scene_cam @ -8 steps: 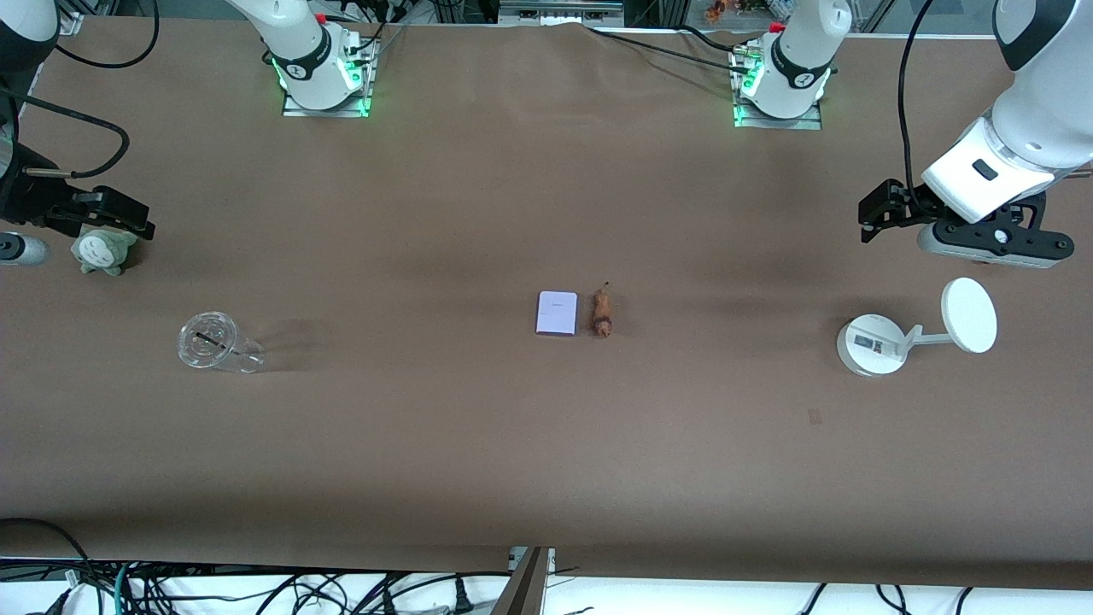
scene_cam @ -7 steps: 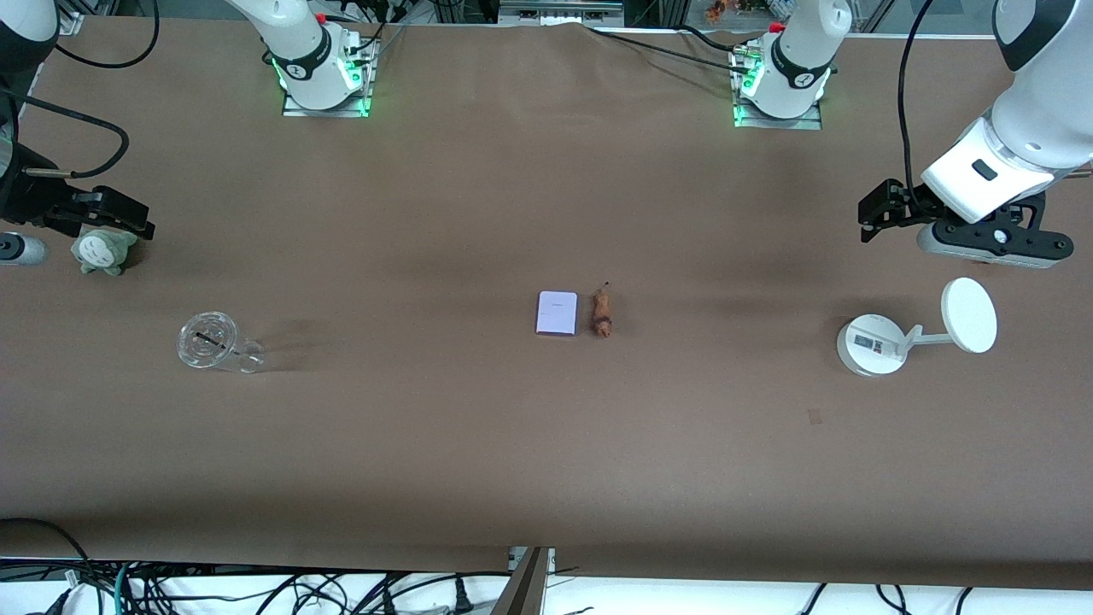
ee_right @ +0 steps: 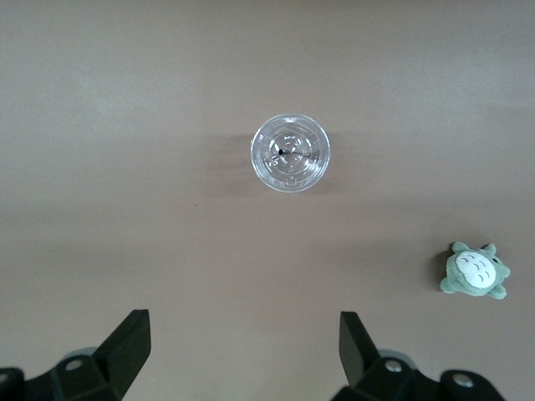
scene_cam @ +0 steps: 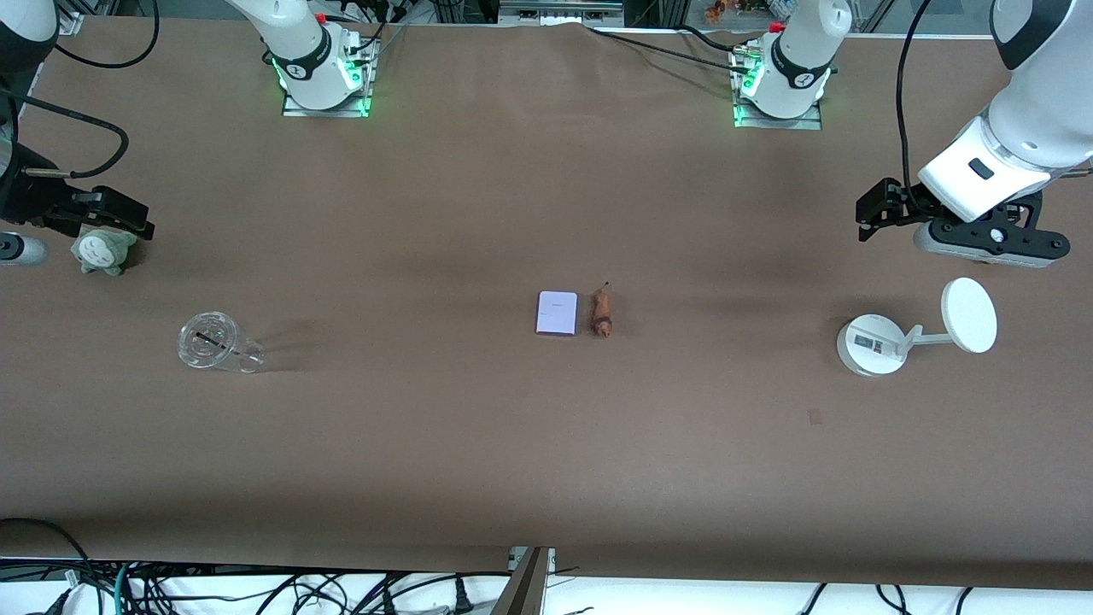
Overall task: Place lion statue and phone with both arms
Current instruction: 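Lift both grippers from rest and start moving toward the table middle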
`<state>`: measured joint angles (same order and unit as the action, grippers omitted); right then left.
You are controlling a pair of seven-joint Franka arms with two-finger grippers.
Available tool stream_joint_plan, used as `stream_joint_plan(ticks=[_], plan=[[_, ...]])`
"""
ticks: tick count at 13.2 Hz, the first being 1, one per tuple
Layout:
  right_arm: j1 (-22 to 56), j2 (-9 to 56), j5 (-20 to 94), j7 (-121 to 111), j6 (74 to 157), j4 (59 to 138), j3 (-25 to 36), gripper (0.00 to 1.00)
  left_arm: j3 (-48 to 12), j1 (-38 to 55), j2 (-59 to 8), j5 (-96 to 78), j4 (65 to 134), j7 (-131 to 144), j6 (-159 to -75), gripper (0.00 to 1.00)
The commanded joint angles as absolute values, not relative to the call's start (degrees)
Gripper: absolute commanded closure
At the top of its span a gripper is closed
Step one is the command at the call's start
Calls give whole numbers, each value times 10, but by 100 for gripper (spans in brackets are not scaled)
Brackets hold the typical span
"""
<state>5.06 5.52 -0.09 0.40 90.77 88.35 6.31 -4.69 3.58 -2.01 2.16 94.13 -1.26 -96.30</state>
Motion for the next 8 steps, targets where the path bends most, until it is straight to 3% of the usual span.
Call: stream_joint_plan(ticks=[1,8], plan=[[41,64,3,-2,905,867,61,0,-55,34,-30,30,924,-7,-947,0],[51,88,-1,8,902,868,56,0,-56,37,-89,35,919,-12,-946,0]])
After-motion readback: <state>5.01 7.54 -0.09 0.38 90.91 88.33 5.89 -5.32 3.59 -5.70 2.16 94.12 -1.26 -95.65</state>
